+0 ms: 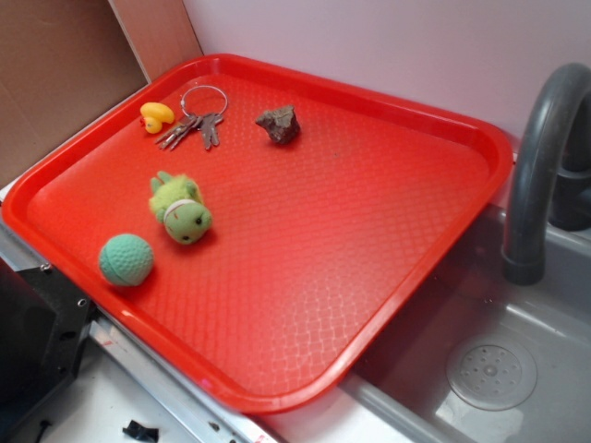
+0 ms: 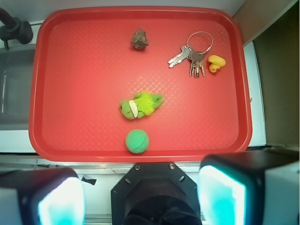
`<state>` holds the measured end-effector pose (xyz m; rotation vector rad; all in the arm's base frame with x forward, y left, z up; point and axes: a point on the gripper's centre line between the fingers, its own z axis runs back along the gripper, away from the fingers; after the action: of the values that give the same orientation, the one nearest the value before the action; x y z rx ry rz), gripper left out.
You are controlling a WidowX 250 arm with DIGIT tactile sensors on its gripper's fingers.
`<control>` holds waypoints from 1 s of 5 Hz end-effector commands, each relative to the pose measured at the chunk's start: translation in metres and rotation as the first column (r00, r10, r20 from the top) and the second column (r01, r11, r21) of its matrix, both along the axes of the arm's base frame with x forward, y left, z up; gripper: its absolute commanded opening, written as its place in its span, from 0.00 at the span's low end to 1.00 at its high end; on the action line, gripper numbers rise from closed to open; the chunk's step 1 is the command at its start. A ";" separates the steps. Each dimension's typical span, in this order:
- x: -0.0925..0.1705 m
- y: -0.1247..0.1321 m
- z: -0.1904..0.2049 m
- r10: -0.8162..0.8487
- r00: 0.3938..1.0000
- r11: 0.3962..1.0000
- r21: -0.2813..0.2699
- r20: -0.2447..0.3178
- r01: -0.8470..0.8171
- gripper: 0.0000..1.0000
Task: Grab the rock.
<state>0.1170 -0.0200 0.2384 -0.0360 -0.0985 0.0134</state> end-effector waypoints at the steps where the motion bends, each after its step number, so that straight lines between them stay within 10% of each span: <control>1: 0.000 0.000 0.000 0.000 1.000 1.000 0.000 0.000 0.000 1.00; 2: 0.018 -0.003 -0.011 0.246 0.964 0.964 0.073 0.097 -0.254 1.00; 5: 0.100 0.007 -0.072 0.609 0.783 0.792 -0.054 0.127 -0.608 1.00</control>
<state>0.2155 -0.0175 0.1556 0.0044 -0.2098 0.6521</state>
